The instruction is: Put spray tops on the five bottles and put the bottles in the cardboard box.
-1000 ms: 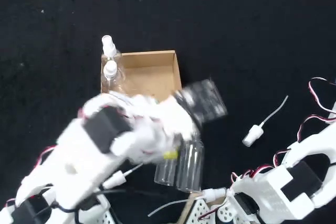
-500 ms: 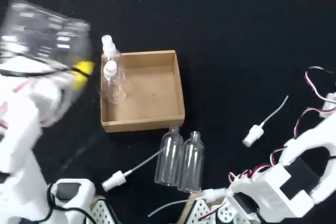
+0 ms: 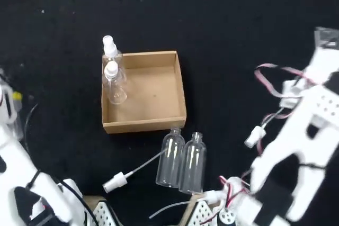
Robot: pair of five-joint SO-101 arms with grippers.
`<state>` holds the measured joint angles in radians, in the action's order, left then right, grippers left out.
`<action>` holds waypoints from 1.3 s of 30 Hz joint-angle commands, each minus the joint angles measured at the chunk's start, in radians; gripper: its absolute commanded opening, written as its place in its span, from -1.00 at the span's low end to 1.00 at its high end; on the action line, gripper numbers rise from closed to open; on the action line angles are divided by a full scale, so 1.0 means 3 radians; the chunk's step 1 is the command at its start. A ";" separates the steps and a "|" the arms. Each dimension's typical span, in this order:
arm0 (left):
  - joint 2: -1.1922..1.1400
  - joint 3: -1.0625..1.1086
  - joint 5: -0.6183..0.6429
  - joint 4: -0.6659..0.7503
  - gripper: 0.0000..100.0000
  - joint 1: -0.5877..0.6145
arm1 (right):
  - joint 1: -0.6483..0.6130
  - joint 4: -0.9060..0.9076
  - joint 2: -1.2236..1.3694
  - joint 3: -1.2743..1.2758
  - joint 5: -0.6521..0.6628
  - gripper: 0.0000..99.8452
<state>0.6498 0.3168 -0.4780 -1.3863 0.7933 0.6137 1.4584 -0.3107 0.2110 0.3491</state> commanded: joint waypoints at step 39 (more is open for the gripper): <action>-0.2015 0.0432 -0.0936 0.0655 -0.51 0.0678 | -0.0972 0.0061 -0.0703 0.0719 -0.0153 -0.48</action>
<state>0.0591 0.5040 -0.7112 -1.1899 1.0372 0.3422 1.4722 -0.4703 0.4304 0.3076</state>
